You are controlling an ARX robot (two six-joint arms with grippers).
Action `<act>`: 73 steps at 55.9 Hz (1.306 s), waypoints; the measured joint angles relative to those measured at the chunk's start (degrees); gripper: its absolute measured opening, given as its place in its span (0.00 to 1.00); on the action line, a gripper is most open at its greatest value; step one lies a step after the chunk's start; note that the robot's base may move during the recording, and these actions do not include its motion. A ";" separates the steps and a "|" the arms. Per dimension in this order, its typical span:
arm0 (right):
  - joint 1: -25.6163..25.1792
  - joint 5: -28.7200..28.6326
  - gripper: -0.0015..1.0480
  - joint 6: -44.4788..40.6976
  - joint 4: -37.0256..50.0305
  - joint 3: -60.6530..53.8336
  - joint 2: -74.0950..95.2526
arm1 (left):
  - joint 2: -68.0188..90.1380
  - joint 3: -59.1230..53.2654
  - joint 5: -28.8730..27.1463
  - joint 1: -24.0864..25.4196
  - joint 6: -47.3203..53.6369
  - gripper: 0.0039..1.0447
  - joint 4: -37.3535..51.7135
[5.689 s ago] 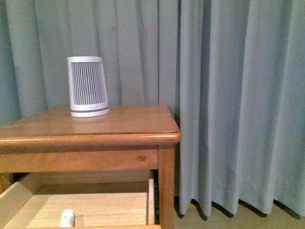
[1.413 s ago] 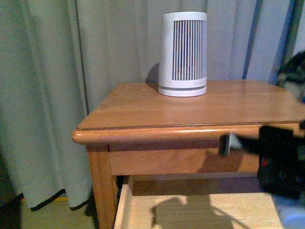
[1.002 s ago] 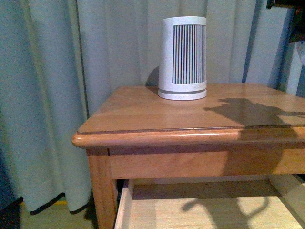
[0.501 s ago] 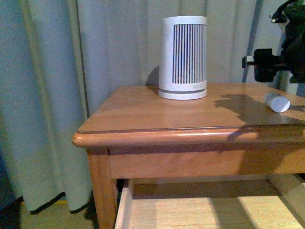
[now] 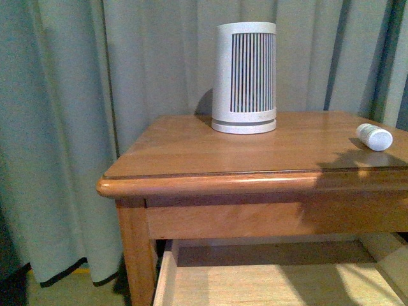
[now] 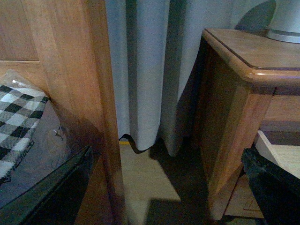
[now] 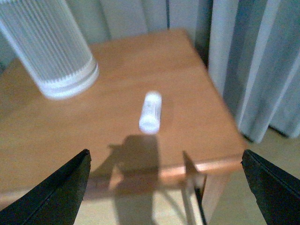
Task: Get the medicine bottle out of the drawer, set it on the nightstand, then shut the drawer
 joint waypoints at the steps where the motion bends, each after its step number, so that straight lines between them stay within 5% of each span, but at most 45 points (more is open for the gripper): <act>1: 0.42 -0.24 0.93 0.39 -1.11 -2.25 -2.29 | 0.00 0.00 0.00 0.00 0.00 0.94 0.00; 13: 13.03 5.84 0.93 6.71 -18.82 -22.93 -26.93 | 0.00 0.00 0.00 0.00 0.00 0.94 0.00; 24: 18.91 9.77 0.93 12.79 -19.39 -33.27 -29.33 | 0.00 0.00 -0.02 0.00 0.00 0.94 0.00; 39: 17.97 16.39 0.93 12.72 9.14 -43.71 -7.02 | 0.00 0.00 0.00 0.00 0.00 0.94 0.00; 60: 10.05 19.10 0.93 -0.59 54.62 -35.39 33.38 | 0.00 0.00 0.00 0.00 0.00 0.94 0.00; 65: 7.54 17.29 0.93 -3.93 61.05 -28.83 42.32 | 0.00 0.00 0.00 0.00 0.00 0.94 0.00; 73: 4.68 14.16 0.93 -5.92 59.17 -18.75 49.68 | 0.00 0.00 0.00 0.00 0.00 0.94 0.00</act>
